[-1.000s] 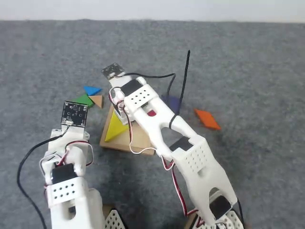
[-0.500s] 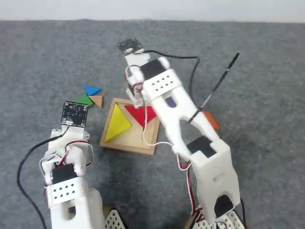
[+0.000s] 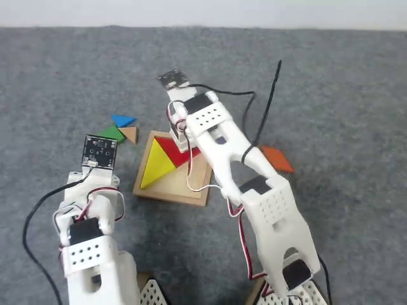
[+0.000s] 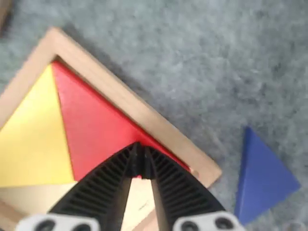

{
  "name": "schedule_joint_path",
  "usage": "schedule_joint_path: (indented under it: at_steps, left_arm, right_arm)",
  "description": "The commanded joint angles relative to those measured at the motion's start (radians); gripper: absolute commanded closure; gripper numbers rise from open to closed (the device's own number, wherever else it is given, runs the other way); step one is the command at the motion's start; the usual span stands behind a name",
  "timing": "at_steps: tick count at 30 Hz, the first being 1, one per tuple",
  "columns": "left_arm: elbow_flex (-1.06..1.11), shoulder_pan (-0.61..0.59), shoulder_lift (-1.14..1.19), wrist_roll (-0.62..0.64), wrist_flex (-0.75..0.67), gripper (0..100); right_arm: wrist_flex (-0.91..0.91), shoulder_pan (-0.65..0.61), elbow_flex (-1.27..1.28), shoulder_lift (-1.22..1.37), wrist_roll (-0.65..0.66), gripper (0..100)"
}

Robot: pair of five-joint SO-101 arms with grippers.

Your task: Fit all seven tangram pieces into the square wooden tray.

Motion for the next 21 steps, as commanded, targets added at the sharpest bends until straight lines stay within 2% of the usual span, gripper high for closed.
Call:
schedule_joint_path:
  at_steps: [1, 7, 12, 17, 21]
  left_arm:
    - [-0.015, -0.008, -0.021, -0.002, -0.014, 99]
    - [-0.015, -0.008, -0.021, -0.002, -0.015, 99]
    - [-0.012, -0.009, -0.021, 0.0, -0.046, 99]
    - [-0.012, -0.009, -0.021, 0.0, -0.049, 99]
    - [-0.012, -0.009, -0.021, 0.0, -0.051, 99]
  right_arm:
    - [-0.002, -0.016, -0.071, -0.008, 0.008, 99.1]
    - [0.131, 0.018, -0.146, -0.108, 0.003, 99.1]
    - [0.17, 0.018, -0.049, -0.289, 0.006, 99.0]
    - [0.156, 0.008, 0.241, -0.545, 0.055, 99.0]
    - [-0.039, 0.018, 0.623, -0.846, 0.069, 99.0]
